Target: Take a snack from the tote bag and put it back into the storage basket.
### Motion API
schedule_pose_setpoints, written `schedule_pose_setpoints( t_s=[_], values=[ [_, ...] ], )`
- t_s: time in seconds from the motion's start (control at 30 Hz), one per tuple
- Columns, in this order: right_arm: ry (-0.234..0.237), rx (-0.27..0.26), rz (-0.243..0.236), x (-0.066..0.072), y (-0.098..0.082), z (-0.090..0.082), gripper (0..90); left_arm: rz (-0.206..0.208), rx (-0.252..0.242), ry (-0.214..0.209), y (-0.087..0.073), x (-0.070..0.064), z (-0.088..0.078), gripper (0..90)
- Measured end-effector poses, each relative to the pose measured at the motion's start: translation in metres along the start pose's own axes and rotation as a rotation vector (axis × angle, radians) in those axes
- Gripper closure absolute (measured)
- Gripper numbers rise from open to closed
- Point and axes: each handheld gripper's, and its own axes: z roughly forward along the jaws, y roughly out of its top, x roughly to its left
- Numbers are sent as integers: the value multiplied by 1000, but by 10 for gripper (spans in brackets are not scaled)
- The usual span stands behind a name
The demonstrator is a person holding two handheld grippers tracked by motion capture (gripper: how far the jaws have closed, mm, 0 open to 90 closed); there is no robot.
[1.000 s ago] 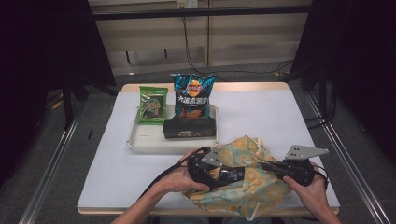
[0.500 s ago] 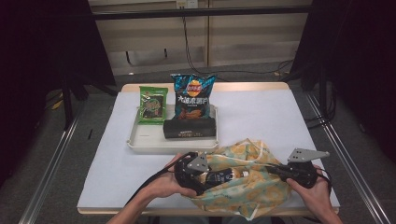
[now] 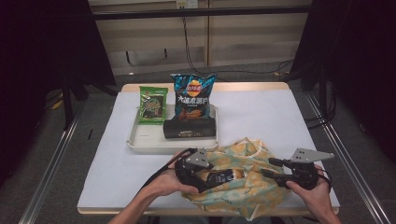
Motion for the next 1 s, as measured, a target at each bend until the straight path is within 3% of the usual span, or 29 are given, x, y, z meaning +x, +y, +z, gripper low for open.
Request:
schedule_pose_setpoints(
  t_s=[0.1, 0.17, 0.23, 0.3, 0.43, 0.5, 0.53, 0.6, 0.67, 0.8, 0.9, 1.0],
  values=[
    [0, -8, 5, 0, 1, -1, 453, 1, -11, 14, 6, -1, -1, 363],
    [-3, -13, 8, -1, 1, -2, 447, 40, -24, -15, 19, -9, 4, 470],
    [-5, -16, 10, -1, 1, -2, 446, 49, -22, -22, 22, -10, 6, 481],
    [-7, -20, 9, -1, 1, -3, 447, 68, -12, -30, 28, -10, 12, 549],
    [-3, -19, 7, 0, 1, -2, 447, 48, 9, -13, 35, -7, 23, 550],
    [-3, -20, 5, 0, 1, -3, 441, 60, 27, -6, 37, -8, 27, 566],
    [-3, -20, 6, 0, 1, -3, 437, 53, 22, -20, 37, -7, 29, 569],
    [-2, -21, 8, 0, 1, -4, 429, 56, 33, -30, 36, -7, 30, 569],
    [-2, -21, 7, 0, 1, -4, 424, 70, 76, -17, 36, -8, 29, 521],
    [-3, -19, 5, 0, 2, -3, 417, 90, 110, 7, 31, -13, 34, 436],
    [-6, -16, 4, 1, 2, -2, 418, 73, 95, -4, 31, -11, 35, 435],
    [-9, -15, 5, 1, 2, -1, 406, 66, 135, 0, 34, -11, 43, 379]
  ],
)
